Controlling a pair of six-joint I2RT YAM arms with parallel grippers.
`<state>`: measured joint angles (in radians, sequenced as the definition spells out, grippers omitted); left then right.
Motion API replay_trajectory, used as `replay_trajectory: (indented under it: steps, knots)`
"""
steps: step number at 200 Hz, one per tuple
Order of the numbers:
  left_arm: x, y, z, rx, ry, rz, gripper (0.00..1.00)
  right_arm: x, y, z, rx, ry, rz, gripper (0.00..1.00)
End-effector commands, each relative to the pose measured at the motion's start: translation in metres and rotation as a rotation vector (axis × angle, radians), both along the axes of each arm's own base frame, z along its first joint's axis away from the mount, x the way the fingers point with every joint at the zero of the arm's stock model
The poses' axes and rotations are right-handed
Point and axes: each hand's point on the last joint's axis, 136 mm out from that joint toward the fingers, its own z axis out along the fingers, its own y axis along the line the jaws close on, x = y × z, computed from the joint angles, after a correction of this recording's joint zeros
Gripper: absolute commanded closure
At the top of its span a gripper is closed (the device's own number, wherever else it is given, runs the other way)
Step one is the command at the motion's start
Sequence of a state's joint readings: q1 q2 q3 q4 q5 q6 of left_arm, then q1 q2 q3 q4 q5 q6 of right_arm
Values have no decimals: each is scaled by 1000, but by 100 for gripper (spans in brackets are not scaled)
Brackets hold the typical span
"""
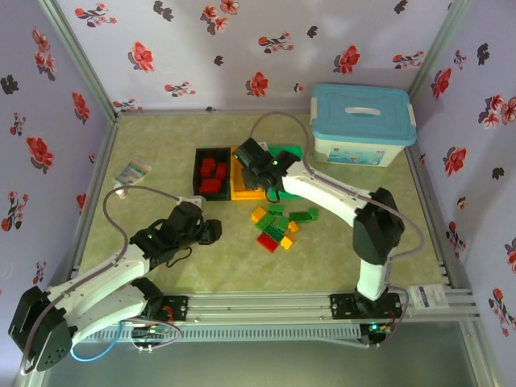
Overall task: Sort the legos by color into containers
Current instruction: Place the lego in the container.
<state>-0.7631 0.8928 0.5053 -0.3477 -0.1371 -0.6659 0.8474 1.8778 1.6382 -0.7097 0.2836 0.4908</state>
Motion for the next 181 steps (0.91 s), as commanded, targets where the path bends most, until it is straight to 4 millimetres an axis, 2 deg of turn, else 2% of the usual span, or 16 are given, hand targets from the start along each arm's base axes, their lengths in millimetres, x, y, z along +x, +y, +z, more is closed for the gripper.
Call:
replay_trajectory:
  steps: [1,22,45,57,100,154,181]
  knots:
    - [2,2,5,-21,-38,35,39,14,0,-5,-63,42,60,61]
    - [0,4,5,-22,-41,39,39,32,1,-9,-94,38,56,55]
    - [-1,0,5,-21,-44,22,39,43,-4,-3,-168,25,33,12]
    - [-4,-6,8,-24,-58,-12,39,45,-7,6,-207,-9,21,2]
    - [-6,-33,9,-6,-76,-106,38,32,-10,23,-158,-55,24,1]
    - [-12,-82,1,38,-51,-262,33,9,-36,42,-92,-106,-2,1]
    - [-16,-109,-9,45,-19,-331,29,0,-53,39,-79,-104,-29,1]
